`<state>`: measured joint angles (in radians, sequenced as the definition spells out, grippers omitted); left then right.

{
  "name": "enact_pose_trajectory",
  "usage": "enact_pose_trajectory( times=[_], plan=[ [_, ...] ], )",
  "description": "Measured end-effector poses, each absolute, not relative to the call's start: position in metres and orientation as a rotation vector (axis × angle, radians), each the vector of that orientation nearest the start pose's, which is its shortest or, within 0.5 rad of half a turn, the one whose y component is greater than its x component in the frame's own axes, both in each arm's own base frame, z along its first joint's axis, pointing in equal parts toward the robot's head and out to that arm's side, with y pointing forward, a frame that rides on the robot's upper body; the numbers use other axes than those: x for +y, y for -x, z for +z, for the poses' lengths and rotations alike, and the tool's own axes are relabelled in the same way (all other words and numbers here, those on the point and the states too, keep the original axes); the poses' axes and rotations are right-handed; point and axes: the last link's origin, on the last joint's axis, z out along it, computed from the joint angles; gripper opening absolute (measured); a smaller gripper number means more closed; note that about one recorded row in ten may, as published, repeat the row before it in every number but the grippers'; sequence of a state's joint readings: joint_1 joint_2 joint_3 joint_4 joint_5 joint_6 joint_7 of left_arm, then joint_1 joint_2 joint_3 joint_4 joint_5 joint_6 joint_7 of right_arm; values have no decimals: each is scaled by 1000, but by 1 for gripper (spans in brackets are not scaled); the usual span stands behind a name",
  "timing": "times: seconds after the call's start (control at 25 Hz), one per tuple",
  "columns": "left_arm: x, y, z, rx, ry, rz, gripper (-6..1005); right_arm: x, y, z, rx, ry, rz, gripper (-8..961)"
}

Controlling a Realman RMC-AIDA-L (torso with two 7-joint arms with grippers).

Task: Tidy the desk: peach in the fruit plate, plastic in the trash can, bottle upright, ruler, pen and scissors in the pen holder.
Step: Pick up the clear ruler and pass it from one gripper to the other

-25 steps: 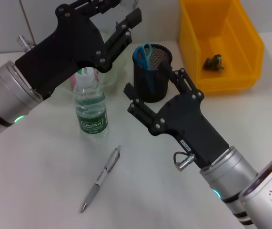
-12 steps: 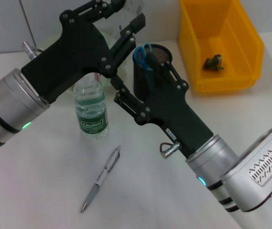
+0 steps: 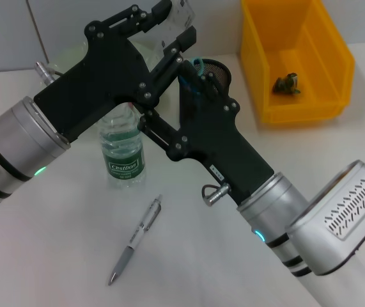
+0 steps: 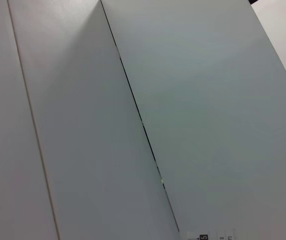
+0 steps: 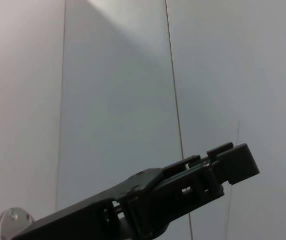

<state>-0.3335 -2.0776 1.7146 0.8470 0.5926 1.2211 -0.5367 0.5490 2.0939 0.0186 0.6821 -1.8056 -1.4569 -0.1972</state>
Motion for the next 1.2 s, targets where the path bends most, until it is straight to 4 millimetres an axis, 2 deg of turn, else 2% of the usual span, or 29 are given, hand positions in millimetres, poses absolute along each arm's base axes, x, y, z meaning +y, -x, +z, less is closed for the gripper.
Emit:
enact_pose_trajectory(
  times=[0.28, 0.48, 0.72, 0.92, 1.16, 1.2],
  plan=[
    [321, 150, -26, 204, 2180, -1207, 378, 270, -157, -110, 301, 1900, 1208, 815],
    [321, 151, -27, 201, 2182, -1205, 378, 270, -156, -111, 297, 1913, 1205, 719],
    [321, 150, -28, 200, 2186, -1208, 377, 271, -155, -112, 299, 1917, 1204, 486],
    [321, 150, -28, 200, 2185, -1208, 377, 272, -154, -112, 314, 1909, 1204, 414],
    [321, 151, -28, 196, 2184, -1208, 377, 272, -155, -111, 322, 1897, 1204, 238],
    [321, 151, -28, 195, 2184, -1207, 377, 272, -155, -111, 323, 1897, 1205, 235]
  ],
)
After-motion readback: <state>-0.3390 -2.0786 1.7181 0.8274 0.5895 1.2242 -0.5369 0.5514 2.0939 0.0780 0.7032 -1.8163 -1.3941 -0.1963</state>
